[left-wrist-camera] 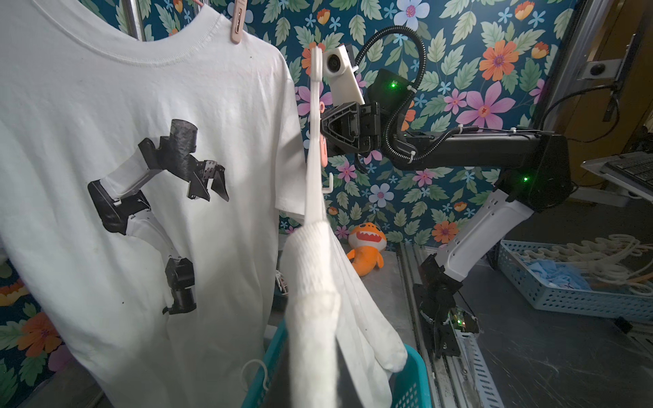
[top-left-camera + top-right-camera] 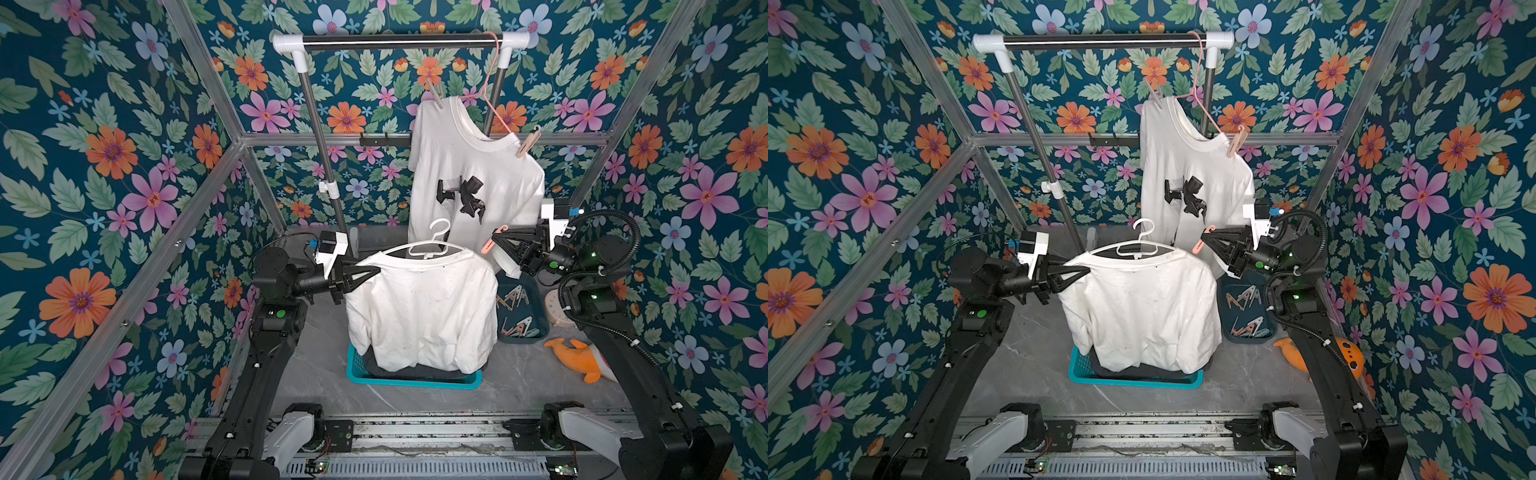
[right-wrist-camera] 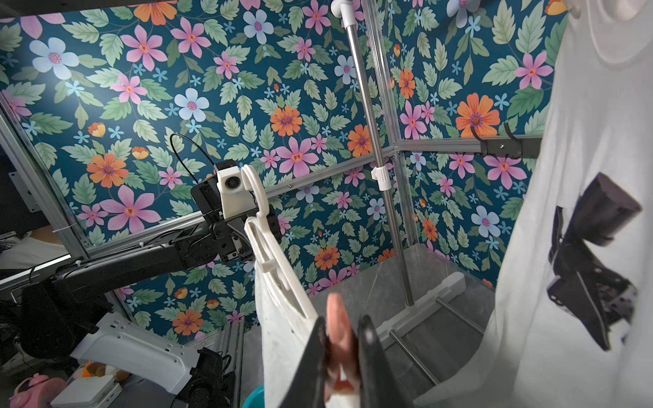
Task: Use clothespins to secure the t-shirt on both sides of the hanger
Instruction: Clamp the T-shirt on the hanger.
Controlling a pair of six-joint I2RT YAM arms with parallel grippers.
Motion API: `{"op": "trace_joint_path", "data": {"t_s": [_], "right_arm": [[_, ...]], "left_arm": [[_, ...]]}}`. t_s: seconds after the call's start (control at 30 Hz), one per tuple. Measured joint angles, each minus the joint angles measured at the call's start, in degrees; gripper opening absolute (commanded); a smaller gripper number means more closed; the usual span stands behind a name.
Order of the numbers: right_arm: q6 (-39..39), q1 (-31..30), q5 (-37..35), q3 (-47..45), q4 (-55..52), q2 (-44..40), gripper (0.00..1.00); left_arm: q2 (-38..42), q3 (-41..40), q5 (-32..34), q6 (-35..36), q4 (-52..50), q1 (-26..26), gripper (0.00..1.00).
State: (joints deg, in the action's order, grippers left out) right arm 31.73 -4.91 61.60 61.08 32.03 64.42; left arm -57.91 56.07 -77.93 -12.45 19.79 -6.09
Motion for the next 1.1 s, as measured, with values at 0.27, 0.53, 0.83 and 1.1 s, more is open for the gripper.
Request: {"op": "trace_joint_path", "data": {"t_s": [0.27,0.53,0.83,1.1], "right_arm": [[7.32,0.85,3.78,-3.23,10.67,1.49,0.00],[14.19,1.36,5.95,-4.39,22.34,5.11,0.00],[28.44,2.47,8.28,-2.32,40.37,12.59,0.00],[32.81,2.49,9.44,-3.85,44.94,11.17,0.00]], "left_arm": [[-0.68,-0.37,-0.24,-3.45,3.61,0.07,0.00],[-0.74,-0.44,-1.42,-6.34,6.23,0.07,0.00],[-0.33,-1.42,-1.62,-6.91,7.65,0.07,0.00],[-1.40,-1.14,-1.70,-8.35,9.62,0.07,0.00]]}}
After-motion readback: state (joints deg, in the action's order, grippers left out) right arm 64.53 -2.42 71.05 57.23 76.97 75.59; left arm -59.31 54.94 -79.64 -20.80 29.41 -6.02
